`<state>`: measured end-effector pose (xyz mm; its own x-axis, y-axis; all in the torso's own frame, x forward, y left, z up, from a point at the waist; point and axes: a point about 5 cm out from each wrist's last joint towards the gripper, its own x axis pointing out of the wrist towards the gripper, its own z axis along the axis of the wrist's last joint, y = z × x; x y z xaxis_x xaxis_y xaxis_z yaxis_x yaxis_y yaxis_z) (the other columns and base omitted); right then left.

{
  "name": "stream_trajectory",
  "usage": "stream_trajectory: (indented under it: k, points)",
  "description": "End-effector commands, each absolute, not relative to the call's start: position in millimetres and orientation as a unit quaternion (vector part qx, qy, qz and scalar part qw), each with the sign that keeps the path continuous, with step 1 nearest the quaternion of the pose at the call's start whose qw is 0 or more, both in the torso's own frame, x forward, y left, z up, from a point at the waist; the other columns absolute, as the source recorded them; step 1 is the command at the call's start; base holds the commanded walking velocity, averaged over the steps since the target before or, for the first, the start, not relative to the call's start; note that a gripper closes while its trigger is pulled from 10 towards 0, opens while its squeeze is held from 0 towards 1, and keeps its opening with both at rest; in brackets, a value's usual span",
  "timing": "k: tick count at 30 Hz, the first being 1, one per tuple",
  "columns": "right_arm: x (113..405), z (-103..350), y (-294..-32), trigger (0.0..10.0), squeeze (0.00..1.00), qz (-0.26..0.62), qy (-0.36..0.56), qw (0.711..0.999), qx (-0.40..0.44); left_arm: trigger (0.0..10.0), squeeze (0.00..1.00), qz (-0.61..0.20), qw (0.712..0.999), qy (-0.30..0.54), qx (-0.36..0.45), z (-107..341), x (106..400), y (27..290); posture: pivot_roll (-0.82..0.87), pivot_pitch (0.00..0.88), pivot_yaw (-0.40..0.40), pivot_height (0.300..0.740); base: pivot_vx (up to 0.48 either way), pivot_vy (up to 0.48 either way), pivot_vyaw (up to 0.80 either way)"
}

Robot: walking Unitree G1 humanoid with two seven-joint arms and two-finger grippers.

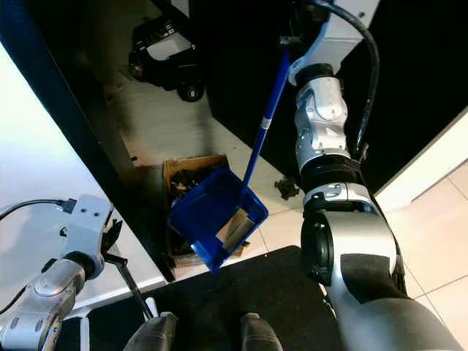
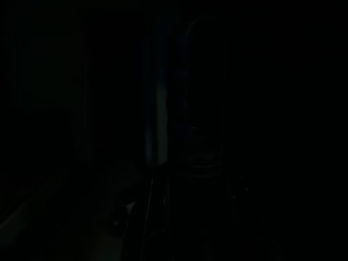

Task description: Sweep floor

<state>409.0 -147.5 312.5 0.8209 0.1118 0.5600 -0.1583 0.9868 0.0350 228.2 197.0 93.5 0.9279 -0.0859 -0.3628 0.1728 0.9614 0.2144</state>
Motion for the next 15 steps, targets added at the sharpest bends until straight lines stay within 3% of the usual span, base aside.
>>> stream_trajectory:
  k: [1, 12, 15]
  points:
    - [406.4, 335.2, -133.1, 10.0, 0.00, 0.093, -0.331, 0.938, 0.028, 10.0, 0.00, -0.049, 0.975, 0.174, 0.132, 99.4, 221.5, 203.7, 0.23, 0.158, -0.060, 0.740, 0.000, 0.000, 0.00]
    - [403.9, 355.2, -100.3, 10.0, 0.00, 0.136, -0.356, 0.925, 0.011, 10.0, 0.00, -0.016, 0.975, 0.178, 0.128, 100.9, 200.3, 208.8, 0.32, 0.158, -0.114, 0.740, 0.000, 0.000, 0.00]
    - [399.3, 365.2, -81.0, 10.0, 0.00, 0.167, -0.375, 0.912, -0.014, 10.0, 0.00, 0.000, 0.976, 0.178, 0.125, 101.6, 194.1, 209.6, 0.36, 0.156, -0.150, 0.740, 0.000, 0.000, 0.00]
